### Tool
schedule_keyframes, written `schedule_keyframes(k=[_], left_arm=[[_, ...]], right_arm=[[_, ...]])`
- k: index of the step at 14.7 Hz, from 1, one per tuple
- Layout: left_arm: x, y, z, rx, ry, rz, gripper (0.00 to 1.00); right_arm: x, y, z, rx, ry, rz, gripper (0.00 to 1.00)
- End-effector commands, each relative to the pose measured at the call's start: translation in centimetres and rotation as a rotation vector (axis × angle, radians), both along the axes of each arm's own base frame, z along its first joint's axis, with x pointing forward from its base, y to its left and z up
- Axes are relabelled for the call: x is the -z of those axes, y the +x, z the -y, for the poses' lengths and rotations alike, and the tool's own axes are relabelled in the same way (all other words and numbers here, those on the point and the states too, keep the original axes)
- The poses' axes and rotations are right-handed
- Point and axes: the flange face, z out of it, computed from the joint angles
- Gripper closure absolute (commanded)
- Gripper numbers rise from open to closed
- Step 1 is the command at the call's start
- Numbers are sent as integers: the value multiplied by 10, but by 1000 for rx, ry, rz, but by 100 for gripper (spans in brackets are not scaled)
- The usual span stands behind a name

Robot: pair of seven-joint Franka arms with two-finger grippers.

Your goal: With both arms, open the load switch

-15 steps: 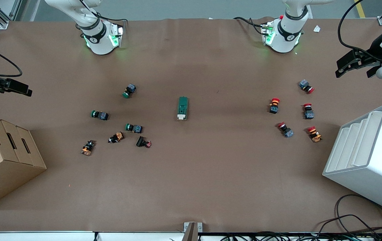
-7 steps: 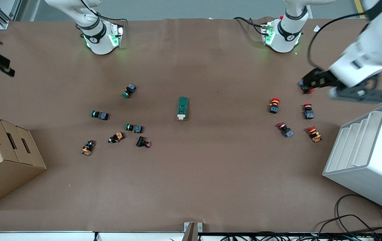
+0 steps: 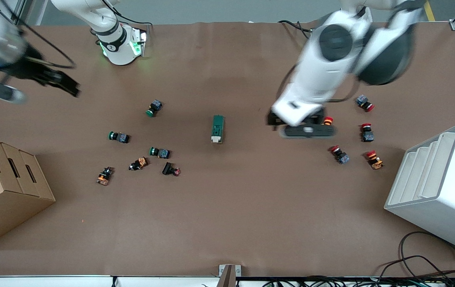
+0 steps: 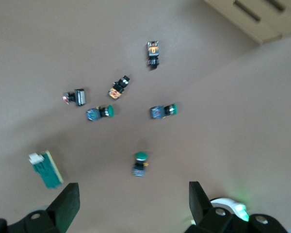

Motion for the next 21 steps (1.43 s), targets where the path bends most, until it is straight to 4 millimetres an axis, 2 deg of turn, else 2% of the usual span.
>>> schedule_keyframes(k=[1,2,5,7,9,11,13,15,16,17,18,20,21], left_arm=[[38,-24,55,-99,34,52,0],[55,-41,76,-131,38,76,0],[98,-83,109,-244,45,179,0],[122,-110,126,-241,51,226,0],[150,-145,152,-205,67,297,1],[176,-159,164,-212,93,382,0],[208,-197,186,-174,106,437,0],[239,-221,197,-188,98,518,1],[248,-228,200,-220,78,553,1],[262,-242,206,-208,70,579,1],[275,-259,212,-181,63,602,1],[293,-271,211,-110,76,642,4],[304,-283,211,-42,83,682,5]], right_arm=[[46,18,-51,206,-5,-36,0],[68,26,-71,288,-5,-44,0],[121,42,-113,448,-21,-68,0],[160,51,-131,539,-56,-85,0],[195,63,-155,604,-83,-90,0],[225,73,-177,661,-114,-98,0],[260,81,-194,701,-146,-115,0],[286,80,-215,732,-166,-135,0],[302,77,-225,736,-179,-142,0],[312,75,-235,749,-173,-131,0],[323,74,-244,781,-170,-119,0],[344,68,-257,809,-180,-116,0],[353,64,-263,815,-184,-130,0]])
